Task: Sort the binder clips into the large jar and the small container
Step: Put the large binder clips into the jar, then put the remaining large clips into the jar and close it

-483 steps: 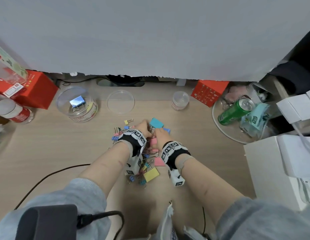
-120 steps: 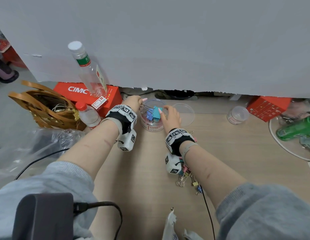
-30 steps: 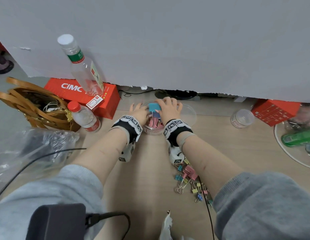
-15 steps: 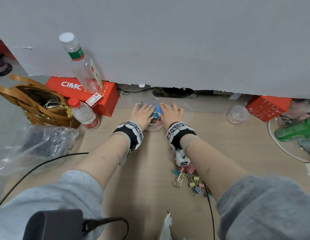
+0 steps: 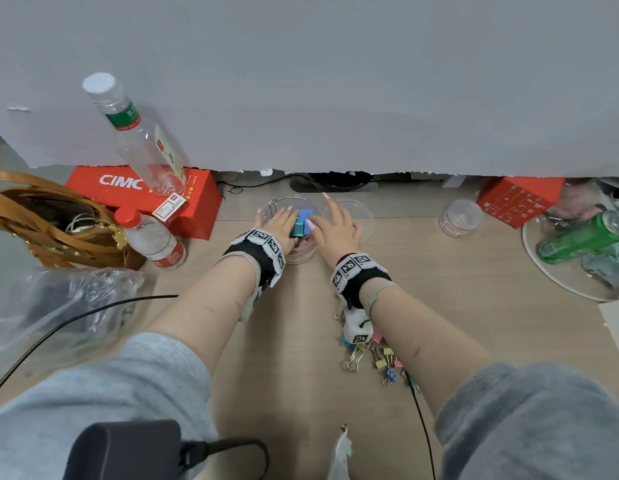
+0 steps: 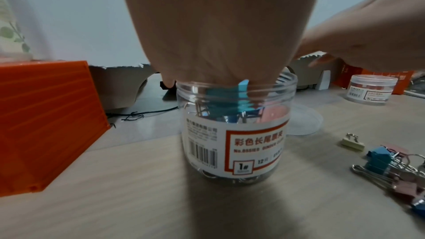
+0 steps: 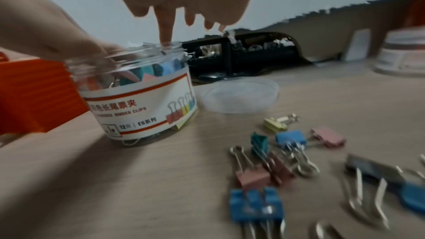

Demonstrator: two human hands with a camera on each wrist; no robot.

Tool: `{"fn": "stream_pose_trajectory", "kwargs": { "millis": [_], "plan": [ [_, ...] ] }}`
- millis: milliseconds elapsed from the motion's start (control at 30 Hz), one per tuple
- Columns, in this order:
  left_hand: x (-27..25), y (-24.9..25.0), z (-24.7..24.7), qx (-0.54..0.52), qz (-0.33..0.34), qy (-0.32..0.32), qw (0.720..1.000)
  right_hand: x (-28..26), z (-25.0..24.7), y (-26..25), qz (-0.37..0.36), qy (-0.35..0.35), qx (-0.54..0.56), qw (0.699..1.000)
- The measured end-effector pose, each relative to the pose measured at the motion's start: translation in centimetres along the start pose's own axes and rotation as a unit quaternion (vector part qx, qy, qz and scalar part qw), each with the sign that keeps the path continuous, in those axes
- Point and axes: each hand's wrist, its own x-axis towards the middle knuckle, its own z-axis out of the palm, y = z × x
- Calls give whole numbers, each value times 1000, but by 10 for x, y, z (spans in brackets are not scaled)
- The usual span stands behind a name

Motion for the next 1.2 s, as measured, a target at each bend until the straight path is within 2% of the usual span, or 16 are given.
{"fn": "stream_pose_trajectory", "kwargs": {
  "millis": [167, 300, 433, 533, 600, 667, 833, 933, 1000, 1100, 1200],
  "plan": [
    [-5, -1, 8, -7, 3, 52, 999, -13, -4, 28, 102, 69, 106, 987],
    [-17, 3, 15, -67, -10, 151, 986, -25, -12, 59, 123, 85, 133, 980],
    [-38, 27, 22, -90, 2, 233, 968, -46, -19, 94, 97, 50, 78, 991],
    [-55, 52, 29, -82, 36, 251, 964, -65, -22, 120, 83, -28, 12, 996],
    [-61, 70, 35, -73, 48, 262, 961, -75, -23, 135, 75, -55, -11, 996],
    [-67, 89, 43, -71, 46, 227, 970, -84, -23, 148, 70, -62, -8, 996],
    [-76, 132, 70, -126, 54, 73, 988, -107, -26, 176, 66, -66, -3, 996],
    [-83, 152, 87, -158, 26, 64, 985, -118, -22, 191, 82, -81, 9, 993],
    [-85, 162, 97, -176, -10, 64, 982, -125, -18, 197, 66, -95, 19, 993],
    [-87, 174, 109, -166, -58, 46, 983, -136, -16, 200, -9, -114, 16, 993],
    [-84, 183, 118, -166, -93, 58, 980, -143, -15, 193, -83, -143, -35, 986]
  ]
}}
